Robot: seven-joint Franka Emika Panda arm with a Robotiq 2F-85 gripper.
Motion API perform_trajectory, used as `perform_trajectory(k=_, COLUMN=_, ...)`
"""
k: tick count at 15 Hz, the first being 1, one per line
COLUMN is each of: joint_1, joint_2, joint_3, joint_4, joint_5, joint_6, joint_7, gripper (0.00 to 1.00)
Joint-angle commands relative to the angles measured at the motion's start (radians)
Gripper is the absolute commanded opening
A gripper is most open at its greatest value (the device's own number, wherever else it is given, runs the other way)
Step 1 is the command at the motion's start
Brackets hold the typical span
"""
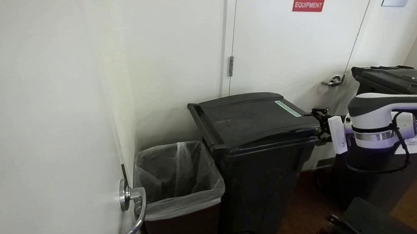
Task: Open the black bin on the left
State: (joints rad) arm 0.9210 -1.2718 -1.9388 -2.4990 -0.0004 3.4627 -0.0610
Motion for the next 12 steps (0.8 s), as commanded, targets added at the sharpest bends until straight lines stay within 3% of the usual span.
perform_trajectory(k=1, joint_1=0.049, joint_2=-0.021, joint_3=-0.004, joint_4=0.057, joint_5=-0.014, joint_6=-0.002, joint_7=-0.028, gripper=1.00)
perform_trajectory(k=2, joint_1=0.061, joint_2=-0.022, joint_3=-0.006, joint_4=0.068, joint_5=-0.015, joint_6=-0.002, joint_7=-0.035, gripper=0.75)
perform_trajectory(k=4, joint_1=0.083, joint_2=-0.024, joint_3=-0.007, joint_4=0.090, joint_5=-0.014, joint_6=-0.004, joint_7=-0.041, gripper=0.68)
perform_trajectory(k=12, joint_1=0.099, joint_2=-0.012, joint_3=-0.020, joint_4=0.099, joint_5=-0.015, joint_6=-0.004, joint_7=-0.050, gripper=0.07)
